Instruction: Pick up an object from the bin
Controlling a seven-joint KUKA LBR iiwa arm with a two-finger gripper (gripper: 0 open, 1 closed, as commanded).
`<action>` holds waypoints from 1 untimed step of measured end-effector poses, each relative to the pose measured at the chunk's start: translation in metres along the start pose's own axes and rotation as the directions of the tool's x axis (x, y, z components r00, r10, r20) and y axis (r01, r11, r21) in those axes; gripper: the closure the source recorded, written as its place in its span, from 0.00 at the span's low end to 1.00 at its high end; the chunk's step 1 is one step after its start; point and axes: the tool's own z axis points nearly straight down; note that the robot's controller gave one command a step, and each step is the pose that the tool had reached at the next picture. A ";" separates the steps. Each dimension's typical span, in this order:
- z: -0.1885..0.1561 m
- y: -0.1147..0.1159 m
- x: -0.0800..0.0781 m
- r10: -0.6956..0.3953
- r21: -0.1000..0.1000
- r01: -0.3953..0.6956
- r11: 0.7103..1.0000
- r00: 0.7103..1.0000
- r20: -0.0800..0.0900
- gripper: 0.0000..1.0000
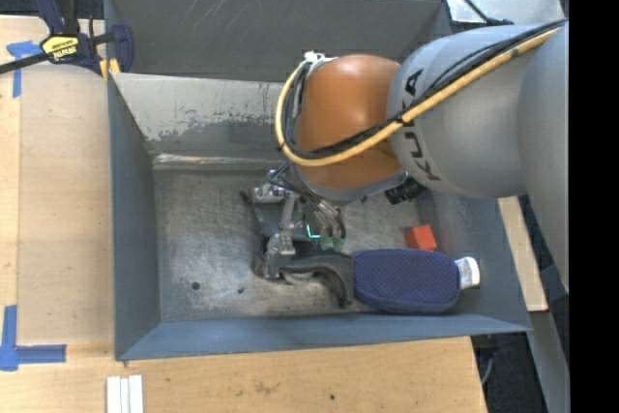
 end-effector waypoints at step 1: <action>0.069 -0.060 0.018 -0.116 -0.001 0.116 0.993 0.992 0.039 0.00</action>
Offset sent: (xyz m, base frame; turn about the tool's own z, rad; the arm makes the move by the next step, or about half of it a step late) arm -0.0273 -0.0596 -0.0735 -0.1221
